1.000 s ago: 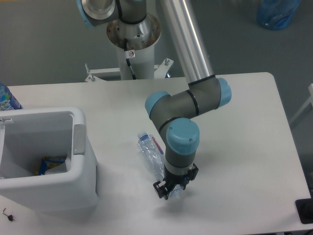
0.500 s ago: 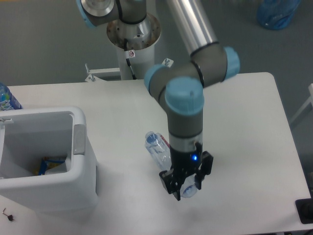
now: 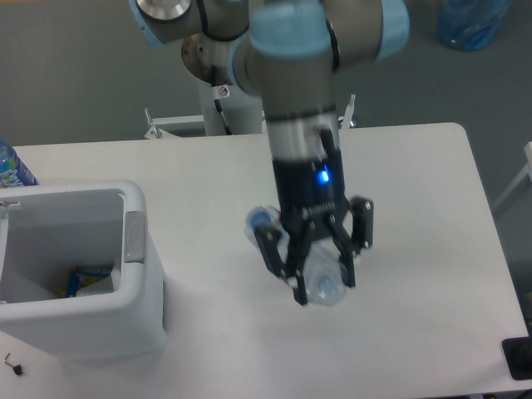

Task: Place the trash in the trash can
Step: 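Lift the clear water bottle and carry it over the bin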

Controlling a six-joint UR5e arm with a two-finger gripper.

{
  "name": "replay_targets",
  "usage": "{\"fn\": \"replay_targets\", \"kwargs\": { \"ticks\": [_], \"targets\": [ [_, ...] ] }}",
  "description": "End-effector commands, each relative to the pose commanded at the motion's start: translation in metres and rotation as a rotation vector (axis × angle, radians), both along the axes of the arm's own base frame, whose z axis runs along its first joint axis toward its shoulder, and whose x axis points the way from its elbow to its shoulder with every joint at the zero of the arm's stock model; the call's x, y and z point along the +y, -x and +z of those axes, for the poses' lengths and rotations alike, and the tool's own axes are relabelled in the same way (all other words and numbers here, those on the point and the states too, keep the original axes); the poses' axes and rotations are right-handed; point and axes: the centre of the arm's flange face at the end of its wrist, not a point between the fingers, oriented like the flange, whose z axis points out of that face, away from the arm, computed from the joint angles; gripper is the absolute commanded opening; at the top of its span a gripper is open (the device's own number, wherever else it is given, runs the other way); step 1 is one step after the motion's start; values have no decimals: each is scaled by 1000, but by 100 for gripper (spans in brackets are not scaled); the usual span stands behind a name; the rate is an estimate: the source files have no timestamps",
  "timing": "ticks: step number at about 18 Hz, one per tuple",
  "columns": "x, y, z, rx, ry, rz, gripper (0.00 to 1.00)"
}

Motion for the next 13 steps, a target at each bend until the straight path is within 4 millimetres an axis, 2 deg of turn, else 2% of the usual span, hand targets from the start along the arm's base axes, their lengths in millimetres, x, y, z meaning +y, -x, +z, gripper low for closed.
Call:
{"fn": "replay_targets", "kwargs": {
  "ticks": [3, 6, 10, 13],
  "targets": [
    [-6, -15, 23, 17, -37, -30, 57],
    [-6, -43, 46, 21, -90, -104, 57],
    [3, -84, 58, 37, -103, -184, 57],
    [16, -113, 58, 41, -101, -243, 57]
  ]
}}
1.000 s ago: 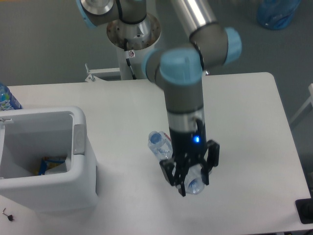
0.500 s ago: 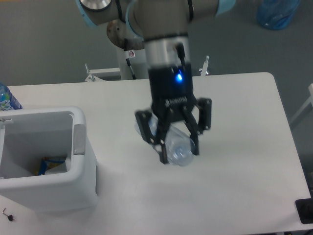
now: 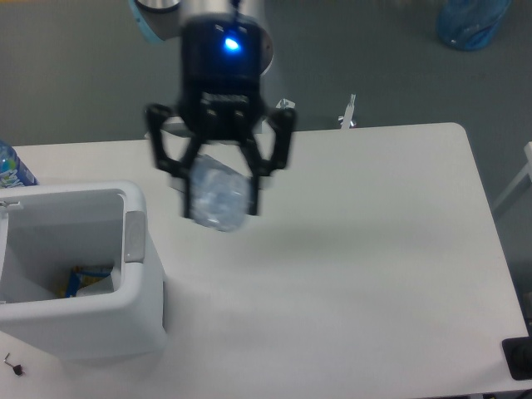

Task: Place the trash in the trash can
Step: 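Lift the clear water bottle and carry it over the bin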

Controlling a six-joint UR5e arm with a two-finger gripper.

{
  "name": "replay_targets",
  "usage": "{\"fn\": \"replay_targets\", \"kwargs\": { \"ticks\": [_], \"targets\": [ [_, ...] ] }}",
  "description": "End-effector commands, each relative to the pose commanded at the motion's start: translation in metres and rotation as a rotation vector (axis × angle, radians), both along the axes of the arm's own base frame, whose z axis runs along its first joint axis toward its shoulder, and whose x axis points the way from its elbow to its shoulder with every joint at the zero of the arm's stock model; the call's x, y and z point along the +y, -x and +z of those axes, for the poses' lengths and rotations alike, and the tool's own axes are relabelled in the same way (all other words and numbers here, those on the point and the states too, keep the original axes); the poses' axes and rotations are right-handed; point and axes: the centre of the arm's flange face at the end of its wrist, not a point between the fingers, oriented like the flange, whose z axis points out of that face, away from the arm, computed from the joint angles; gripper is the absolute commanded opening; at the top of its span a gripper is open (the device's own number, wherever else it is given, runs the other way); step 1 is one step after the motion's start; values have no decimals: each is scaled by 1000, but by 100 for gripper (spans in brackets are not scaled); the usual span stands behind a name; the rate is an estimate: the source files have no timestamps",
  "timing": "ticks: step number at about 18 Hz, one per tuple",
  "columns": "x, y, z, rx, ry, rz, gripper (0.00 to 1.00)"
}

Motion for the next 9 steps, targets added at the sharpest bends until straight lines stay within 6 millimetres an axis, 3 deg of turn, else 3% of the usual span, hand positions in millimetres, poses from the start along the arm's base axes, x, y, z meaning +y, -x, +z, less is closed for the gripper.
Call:
{"fn": "replay_targets", "kwargs": {
  "ticks": [4, 9],
  "targets": [
    [10, -19, -3, -2, 4, -38, 57],
    [18, -29, -6, 21, 15, -75, 57]
  ]
}}
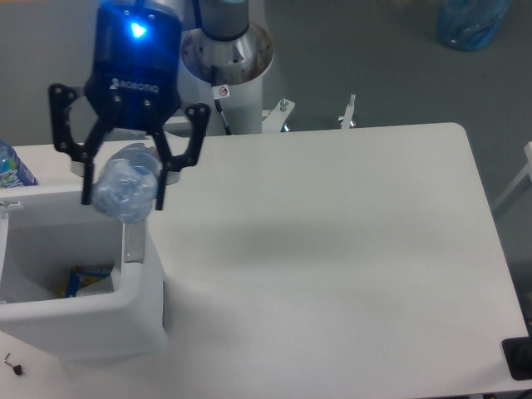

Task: Place the trash in the trash can
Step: 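Lift the clear water bottle and carry it over the bin, then lower the bottle into the bin and open the gripper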

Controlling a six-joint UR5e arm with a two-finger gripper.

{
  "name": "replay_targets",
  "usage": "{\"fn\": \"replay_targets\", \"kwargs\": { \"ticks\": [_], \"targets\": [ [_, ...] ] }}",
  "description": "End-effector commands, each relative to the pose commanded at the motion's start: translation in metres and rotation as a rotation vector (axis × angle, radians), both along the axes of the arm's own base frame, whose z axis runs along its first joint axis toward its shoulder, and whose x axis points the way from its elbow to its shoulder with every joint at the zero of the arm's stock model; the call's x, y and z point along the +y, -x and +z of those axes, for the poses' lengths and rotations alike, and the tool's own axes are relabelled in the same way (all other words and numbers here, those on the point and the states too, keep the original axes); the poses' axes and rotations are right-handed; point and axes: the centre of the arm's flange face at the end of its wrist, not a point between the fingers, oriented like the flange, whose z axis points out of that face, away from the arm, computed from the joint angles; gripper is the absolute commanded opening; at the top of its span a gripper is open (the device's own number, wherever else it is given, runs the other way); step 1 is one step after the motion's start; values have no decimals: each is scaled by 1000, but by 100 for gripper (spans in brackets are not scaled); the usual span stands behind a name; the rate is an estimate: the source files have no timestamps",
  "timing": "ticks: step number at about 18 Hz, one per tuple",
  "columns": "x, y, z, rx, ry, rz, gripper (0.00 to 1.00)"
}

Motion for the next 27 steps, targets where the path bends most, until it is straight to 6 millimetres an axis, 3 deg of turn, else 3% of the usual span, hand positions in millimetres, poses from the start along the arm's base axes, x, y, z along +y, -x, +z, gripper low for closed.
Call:
{"fn": "replay_targets", "kwargs": {
  "ticks": [8, 14, 27],
  "targets": [
    [24, -24, -14, -33, 14, -44, 60],
    [26, -23, -17, -125, -1, 21, 60],
    [49, -8, -41, -137, 30, 16, 60]
  ]
}}
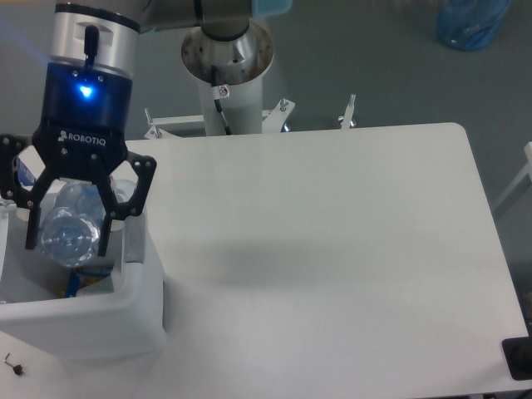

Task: Place the trash in the trash can
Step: 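Lower the bottle into the bin and open the gripper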

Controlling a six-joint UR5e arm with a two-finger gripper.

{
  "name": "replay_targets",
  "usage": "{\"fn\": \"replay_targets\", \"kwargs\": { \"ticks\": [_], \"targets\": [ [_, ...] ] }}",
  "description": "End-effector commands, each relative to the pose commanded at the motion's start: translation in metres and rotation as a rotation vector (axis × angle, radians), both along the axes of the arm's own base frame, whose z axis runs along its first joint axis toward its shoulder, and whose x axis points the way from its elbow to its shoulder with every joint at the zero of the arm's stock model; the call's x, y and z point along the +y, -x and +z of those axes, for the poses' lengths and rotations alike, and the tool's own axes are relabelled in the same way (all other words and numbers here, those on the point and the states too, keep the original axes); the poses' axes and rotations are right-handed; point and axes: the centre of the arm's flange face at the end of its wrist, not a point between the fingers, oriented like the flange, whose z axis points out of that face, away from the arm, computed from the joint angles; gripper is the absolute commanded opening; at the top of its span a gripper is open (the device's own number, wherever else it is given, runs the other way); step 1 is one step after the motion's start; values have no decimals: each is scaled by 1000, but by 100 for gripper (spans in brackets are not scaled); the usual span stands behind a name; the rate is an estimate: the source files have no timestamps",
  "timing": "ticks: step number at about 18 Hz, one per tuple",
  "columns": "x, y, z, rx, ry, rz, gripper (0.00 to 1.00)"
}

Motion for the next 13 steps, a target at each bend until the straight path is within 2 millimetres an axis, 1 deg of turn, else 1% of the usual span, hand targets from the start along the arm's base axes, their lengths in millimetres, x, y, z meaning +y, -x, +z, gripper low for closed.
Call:
{"fn": "replay_targets", "kwargs": {
  "ticks": [1, 5, 10, 13],
  "targets": [
    [2, 1, -3, -2, 4, 0, 60],
    [4, 2, -4, -3, 5, 0, 60],
    [15, 7, -28, -25, 37, -4, 60],
    [19, 1, -33, -29, 43, -16, 60]
  ]
}}
